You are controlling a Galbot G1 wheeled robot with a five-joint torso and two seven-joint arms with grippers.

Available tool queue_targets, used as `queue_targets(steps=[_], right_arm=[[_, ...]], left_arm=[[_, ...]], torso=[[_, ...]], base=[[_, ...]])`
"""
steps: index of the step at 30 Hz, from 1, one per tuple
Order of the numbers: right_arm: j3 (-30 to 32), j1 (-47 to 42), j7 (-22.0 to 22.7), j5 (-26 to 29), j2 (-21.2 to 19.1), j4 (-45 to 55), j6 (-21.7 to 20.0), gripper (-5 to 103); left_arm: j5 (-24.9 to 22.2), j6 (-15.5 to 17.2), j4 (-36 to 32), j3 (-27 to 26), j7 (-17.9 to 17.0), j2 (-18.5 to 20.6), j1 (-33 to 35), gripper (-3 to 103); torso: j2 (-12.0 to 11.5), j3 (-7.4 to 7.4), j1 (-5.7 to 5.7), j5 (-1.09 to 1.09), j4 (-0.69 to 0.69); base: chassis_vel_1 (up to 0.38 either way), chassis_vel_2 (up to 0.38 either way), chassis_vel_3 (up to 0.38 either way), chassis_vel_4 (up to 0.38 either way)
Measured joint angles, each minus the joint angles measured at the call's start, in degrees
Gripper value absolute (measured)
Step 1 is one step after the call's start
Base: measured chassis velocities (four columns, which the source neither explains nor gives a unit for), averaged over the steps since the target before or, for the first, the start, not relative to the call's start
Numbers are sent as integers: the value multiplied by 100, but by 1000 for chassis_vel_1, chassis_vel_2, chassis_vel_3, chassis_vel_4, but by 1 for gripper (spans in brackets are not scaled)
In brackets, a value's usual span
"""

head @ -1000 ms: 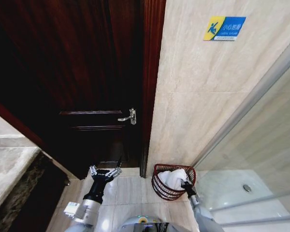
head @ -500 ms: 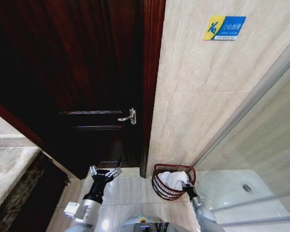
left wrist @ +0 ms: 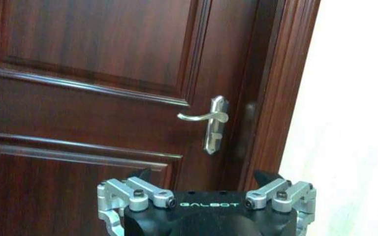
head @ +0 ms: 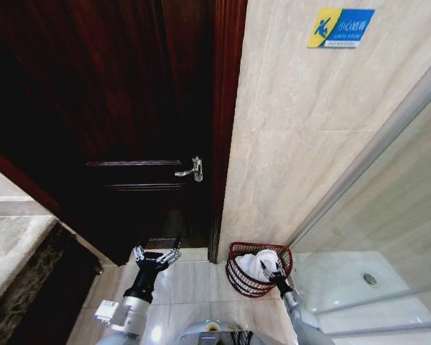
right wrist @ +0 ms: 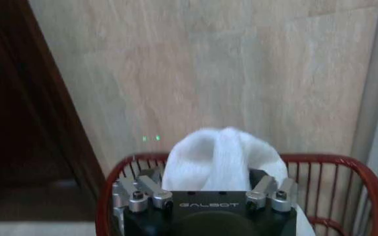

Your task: Discard the used towel into the hamper.

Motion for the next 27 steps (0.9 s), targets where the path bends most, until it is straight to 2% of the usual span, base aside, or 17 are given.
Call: queue_targets(steps=[2,3,4,9,12,18,19,25,27], right_arm=[[41,-148,92,-139,-17,145,-94,85],[56,-294,193,-254,-34,312,-207,95],[66,-409,247,-315,-49,454,-287,99],[134,-711,280,-365,-63,868,-238,100],[229,-822,238,-314,-27,1107,91,100],[250,-1009,354,-62,138,1580,366,100],[244,-1083,421,24,210,1778,389,100],[161,-1516,875,213,423,2781,436,100],[116,-1726,1115,269,511,3323,591,100]], left_arm=[[0,0,0,0,0,0,0,100],[0,0,0,0,0,0,0,100],[0,0,0,0,0,1,0,100],[0,0,0,0,0,0,0,100],[0,0,0,0,0,0,0,100],[0,0,0,0,0,0,0,100],[0,0,0,0,0,0,0,100],[0,0,0,0,0,0,0,100],[0,0,0,0,0,0,0,100]], torso=[[-47,-25,-21,0,0],[-96,-51,-44,0,-1],[-137,-74,-63,0,-3],[-279,-148,-132,0,-2],[-411,-220,-192,0,-1],[-493,-266,-229,-1,0],[-499,-269,-231,3,-1],[-497,-269,-231,0,-1],[-490,-266,-229,-1,-1]], base=[[0,0,0,0],[0,0,0,0],[0,0,0,0],[0,0,0,0],[0,0,0,0],[0,0,0,0],[0,0,0,0],[0,0,0,0],[0,0,0,0]])
